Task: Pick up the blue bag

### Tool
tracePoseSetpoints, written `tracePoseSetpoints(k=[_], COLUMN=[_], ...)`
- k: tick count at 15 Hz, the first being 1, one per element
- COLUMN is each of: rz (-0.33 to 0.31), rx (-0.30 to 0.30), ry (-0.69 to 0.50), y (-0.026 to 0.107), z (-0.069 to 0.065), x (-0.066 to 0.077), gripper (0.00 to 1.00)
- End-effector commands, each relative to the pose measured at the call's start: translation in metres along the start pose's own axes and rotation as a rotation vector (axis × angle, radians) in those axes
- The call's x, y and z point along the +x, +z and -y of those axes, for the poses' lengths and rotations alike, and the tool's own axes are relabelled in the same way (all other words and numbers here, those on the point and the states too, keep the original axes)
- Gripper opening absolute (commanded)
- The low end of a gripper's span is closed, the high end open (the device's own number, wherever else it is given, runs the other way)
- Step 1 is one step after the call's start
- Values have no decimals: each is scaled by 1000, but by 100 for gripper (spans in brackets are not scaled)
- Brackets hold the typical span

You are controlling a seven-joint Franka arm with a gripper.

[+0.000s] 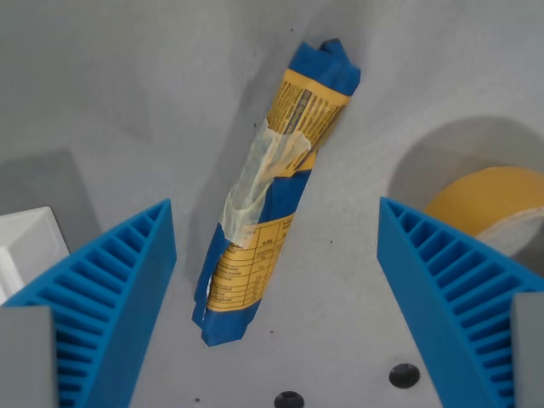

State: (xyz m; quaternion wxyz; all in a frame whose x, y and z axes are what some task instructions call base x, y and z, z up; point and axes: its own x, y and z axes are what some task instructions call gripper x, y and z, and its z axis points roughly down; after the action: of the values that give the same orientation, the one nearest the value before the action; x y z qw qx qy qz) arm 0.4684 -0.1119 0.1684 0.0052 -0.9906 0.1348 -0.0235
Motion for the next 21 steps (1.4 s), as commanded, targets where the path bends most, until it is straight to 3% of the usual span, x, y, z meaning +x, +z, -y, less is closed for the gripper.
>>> tracePoseSetpoints(k=[1, 8, 9, 21], rz=[-35, -56, -61, -61], rx=[49, 55, 57, 57], ry=[33, 22, 22, 22], y=[6, 42, 47, 47], z=[4, 2, 1, 1], x=[2, -4, -3, -3], gripper=[100, 100, 0, 0])
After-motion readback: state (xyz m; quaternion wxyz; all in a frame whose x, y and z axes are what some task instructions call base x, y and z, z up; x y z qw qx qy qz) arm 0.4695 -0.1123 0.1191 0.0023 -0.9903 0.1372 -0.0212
